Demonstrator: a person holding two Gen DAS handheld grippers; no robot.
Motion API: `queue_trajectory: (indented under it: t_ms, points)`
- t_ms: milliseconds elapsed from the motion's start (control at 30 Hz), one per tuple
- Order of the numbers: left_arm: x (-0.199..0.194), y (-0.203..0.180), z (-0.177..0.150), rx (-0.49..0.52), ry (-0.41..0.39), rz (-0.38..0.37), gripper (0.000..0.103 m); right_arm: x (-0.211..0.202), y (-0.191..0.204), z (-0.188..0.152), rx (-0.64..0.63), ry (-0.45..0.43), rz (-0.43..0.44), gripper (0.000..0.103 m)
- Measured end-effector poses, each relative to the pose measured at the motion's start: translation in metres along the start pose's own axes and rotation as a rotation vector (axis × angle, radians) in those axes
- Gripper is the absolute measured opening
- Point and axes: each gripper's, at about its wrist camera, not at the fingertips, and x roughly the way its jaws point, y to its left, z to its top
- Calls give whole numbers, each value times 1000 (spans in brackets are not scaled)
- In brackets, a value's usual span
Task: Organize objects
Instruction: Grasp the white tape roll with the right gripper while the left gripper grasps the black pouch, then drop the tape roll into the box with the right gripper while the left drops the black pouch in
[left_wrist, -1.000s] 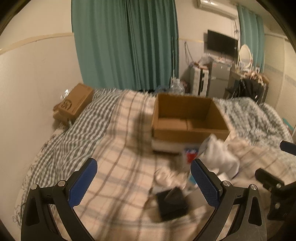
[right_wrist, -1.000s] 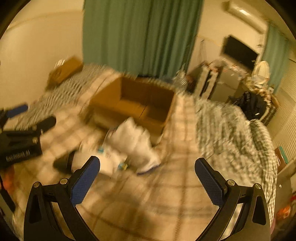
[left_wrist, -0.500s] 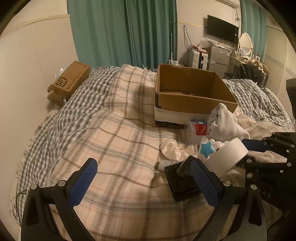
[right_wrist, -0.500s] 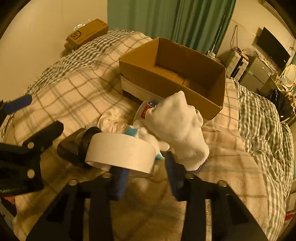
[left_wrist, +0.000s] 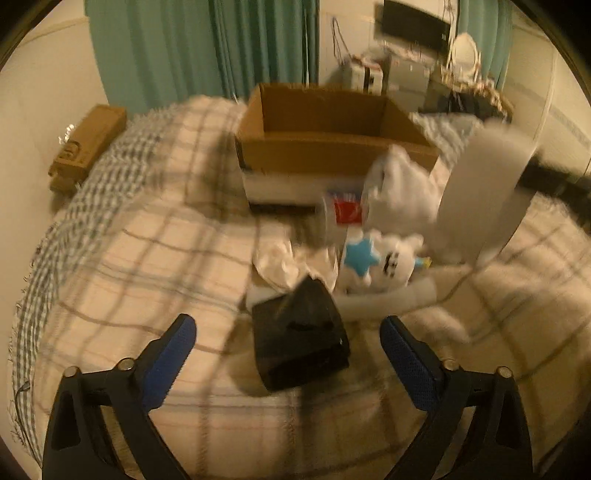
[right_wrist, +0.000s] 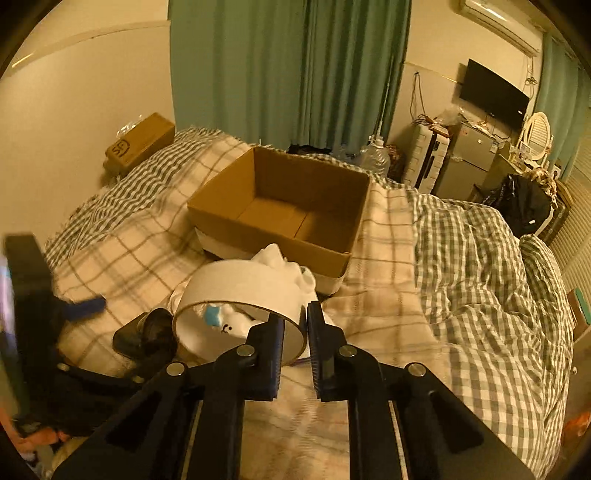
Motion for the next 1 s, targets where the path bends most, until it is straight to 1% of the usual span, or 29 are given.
queue_trajectory:
  t_ms: [33,67,100,133,200,233,267,367,467,567,633,700,800,900,1000]
  points:
    - [4,-1,-1,4,12,-5,85,0,0,0,0,-1,0,12]
    - [8,-1,-1,7,33,-25,69,0,0,1,1,-3,1,12]
    - [11,0,-2,7,45,-43,60,0,0,1,1,-3,1,12]
    - [11,1,-3,4,46,-54,59,-1,-1,0,0,-4,1,12]
    - [5,2,-3,0,19,-65,57,-4,-2,1,-2,-12,1,12]
    - [1,2,-1,0,2,-69,49,-6,-3,2,-6,-15,-2,12]
    - [-3,3,0,-1,-12,-73,46,-8,-3,4,-12,-20,-7,12]
    - [-15,6,15,-14,-50,-77,45,-15,-5,16,-37,-46,-16,12]
    - [-29,9,39,-10,-98,-80,45,-23,-11,37,-64,-86,-40,12]
    - [-40,10,70,-4,-144,-85,45,-24,-21,65,-91,-109,-64,12]
    - [-45,12,98,-5,-182,-105,45,-19,-27,88,-108,-121,-91,12]
    - [-47,12,127,0,-214,-100,45,-14,-33,110,-118,-130,-109,12]
    - [-42,10,166,19,-267,-113,45,-1,-44,144,-112,-143,-132,12]
    - [-25,10,194,18,-271,-106,45,20,-52,173,-118,-147,-146,12]
    - [5,12,212,8,-252,-103,45,46,-55,188,-133,-139,-148,12]
